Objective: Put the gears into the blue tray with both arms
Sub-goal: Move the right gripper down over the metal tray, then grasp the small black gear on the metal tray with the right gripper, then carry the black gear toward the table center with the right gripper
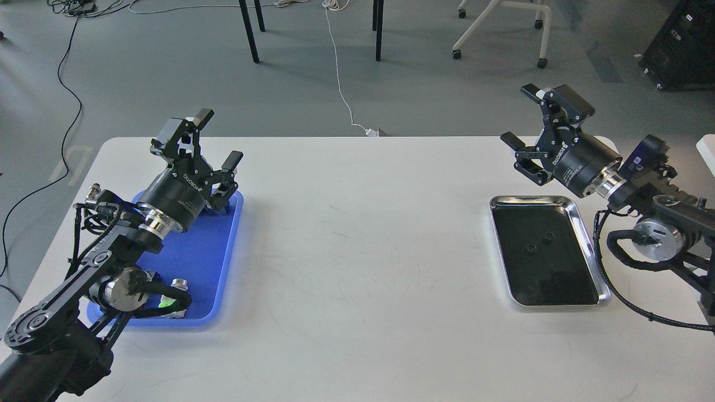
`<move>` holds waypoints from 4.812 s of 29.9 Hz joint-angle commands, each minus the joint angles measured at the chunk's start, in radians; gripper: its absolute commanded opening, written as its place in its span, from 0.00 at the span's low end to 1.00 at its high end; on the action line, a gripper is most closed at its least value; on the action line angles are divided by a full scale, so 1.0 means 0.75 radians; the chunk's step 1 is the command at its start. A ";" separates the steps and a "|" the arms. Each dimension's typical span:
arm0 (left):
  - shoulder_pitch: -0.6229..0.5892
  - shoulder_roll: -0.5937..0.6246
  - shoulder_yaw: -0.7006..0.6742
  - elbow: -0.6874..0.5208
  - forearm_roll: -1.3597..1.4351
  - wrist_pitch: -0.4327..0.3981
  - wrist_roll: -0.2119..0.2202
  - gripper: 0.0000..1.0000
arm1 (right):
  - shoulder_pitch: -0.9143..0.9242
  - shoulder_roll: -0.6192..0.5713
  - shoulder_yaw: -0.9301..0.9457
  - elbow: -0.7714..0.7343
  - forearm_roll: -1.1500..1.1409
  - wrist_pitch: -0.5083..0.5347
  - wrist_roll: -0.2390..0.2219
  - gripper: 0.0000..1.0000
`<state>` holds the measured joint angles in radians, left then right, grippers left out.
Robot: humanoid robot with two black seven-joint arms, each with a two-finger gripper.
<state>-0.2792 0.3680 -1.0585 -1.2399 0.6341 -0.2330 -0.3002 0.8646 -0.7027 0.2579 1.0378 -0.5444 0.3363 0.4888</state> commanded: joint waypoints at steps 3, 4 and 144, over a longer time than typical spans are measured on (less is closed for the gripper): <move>-0.006 0.006 0.006 0.001 -0.001 0.000 -0.001 0.98 | 0.195 -0.124 -0.225 0.011 -0.598 0.067 0.000 0.99; -0.006 0.006 0.006 0.001 -0.001 0.000 -0.001 0.98 | 0.233 -0.137 -0.282 0.011 -0.703 0.069 0.000 0.99; 0.010 0.053 -0.006 -0.112 -0.001 0.010 -0.001 0.98 | 0.600 0.937 -1.193 -0.324 -0.841 -0.213 0.000 0.19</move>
<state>-0.2715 0.4065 -1.0633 -1.3239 0.6337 -0.2240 -0.3008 1.3185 0.0001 -0.6375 0.7916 -1.1975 0.1765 0.4887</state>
